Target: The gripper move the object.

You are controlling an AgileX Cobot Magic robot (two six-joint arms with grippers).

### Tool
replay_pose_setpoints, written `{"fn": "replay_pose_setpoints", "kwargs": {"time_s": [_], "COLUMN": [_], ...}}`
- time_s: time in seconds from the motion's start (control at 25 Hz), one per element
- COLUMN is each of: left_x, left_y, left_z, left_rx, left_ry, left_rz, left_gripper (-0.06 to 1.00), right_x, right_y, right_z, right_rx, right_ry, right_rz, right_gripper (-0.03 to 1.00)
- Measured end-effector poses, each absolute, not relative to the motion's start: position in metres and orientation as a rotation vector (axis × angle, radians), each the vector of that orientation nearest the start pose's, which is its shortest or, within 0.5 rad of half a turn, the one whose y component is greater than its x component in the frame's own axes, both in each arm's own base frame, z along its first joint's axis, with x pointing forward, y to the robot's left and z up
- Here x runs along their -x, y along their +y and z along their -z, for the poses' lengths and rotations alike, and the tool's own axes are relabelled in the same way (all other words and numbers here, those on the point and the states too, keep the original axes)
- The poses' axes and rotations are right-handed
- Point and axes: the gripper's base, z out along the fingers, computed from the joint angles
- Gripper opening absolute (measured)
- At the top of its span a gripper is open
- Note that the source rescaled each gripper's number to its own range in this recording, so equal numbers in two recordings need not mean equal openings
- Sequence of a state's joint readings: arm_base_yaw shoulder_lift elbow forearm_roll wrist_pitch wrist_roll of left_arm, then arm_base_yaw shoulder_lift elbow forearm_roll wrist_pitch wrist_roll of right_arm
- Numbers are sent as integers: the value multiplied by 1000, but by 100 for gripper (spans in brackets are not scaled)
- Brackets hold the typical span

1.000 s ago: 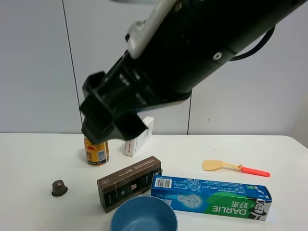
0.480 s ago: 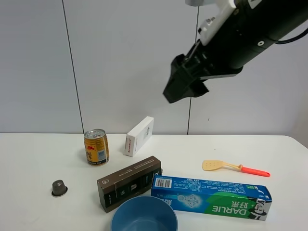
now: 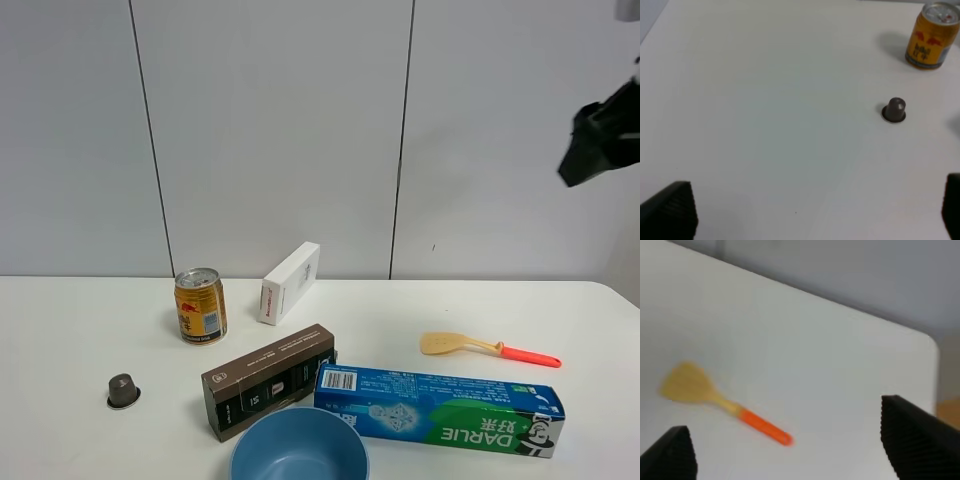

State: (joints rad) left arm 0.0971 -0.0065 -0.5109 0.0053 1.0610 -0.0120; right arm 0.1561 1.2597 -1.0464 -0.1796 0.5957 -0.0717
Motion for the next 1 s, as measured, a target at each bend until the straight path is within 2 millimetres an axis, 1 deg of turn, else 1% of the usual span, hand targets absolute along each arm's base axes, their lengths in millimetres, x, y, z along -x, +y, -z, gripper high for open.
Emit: {"fn": "replay_pose_setpoints", "kwargs": {"time_s": [0.08,0.16,0.2,0.32,0.44,0.56,0.76,0.88,1.0], "left_x": [7,7,7,7,7,7,7,7,7], "left_y": [0,0,0,0,0,0,0,0,0], "left_z": [-280,-280,-280,-280,-280,-280,-280,-280,-280], "left_rx": [111,111,111,111,111,111,111,111,111], "left_ry": [2025,2025,2025,2025,2025,2025,2025,2025,2025], "left_rz": [-60,-60,-60,-60,-60,-60,-60,-60,-60], "left_gripper": [100,100,100,100,100,100,100,100,100], "right_x": [-258,-241,-233,-200,-163,-129,-77,-47,-22], "right_y": [15,1,-3,-15,-19,-22,-22,-18,-13], "right_z": [-344,-357,-363,-382,-397,-404,-411,-413,-413], "right_rx": [299,229,200,116,55,-11,-106,-120,-101], "right_ry": [2257,2247,2238,2212,2191,2196,2164,2118,2063], "right_rz": [184,214,220,246,275,301,287,233,172], "right_gripper": [74,74,74,74,74,74,74,74,74]}}
